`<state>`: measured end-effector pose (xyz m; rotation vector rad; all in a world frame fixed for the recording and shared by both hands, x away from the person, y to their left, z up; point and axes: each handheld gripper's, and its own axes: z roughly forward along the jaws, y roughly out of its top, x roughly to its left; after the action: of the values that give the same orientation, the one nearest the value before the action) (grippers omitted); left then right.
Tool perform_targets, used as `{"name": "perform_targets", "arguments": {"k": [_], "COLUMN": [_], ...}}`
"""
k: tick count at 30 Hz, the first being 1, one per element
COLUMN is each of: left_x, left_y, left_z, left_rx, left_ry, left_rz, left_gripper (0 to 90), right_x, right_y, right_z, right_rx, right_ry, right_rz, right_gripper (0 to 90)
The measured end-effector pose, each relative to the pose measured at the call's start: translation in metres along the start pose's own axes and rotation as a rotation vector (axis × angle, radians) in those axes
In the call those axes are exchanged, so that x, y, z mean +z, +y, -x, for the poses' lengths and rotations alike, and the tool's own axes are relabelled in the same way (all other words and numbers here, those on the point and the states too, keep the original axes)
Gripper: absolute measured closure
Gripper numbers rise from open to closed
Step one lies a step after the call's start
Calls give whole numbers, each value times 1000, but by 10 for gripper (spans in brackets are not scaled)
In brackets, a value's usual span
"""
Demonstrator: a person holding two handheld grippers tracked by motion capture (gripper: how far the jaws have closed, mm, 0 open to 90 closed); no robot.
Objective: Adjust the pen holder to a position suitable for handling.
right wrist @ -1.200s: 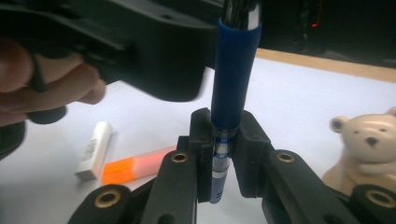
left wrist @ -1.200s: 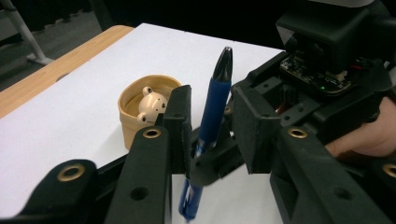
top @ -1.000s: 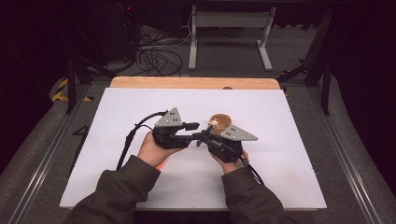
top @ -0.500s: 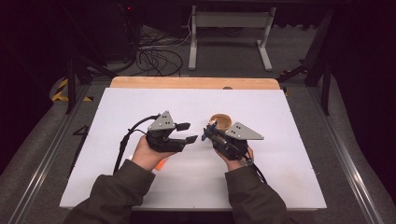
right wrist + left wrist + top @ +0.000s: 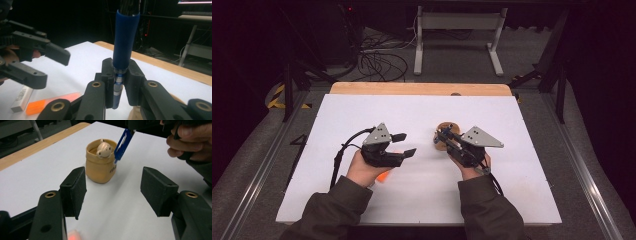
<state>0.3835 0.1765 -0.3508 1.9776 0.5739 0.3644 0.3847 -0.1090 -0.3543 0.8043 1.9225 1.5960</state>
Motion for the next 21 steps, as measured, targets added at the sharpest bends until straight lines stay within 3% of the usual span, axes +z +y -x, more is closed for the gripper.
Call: {"name": "perform_targets", "arguments": {"k": [10, 21], "left_x": [-9, -17], "left_y": [-11, -22], "left_z": [-3, -6], "left_rx": [-25, -34], "left_ry": [23, 60], "left_rz": [0, -8], "left_gripper": [359, 336], "right_x": [-10, -10], "right_y": [6, -2], "right_z": [13, 30], "right_rx": [11, 15], "right_ry": [-58, -132], "right_rz": [37, 30], "right_gripper": [798, 798]}}
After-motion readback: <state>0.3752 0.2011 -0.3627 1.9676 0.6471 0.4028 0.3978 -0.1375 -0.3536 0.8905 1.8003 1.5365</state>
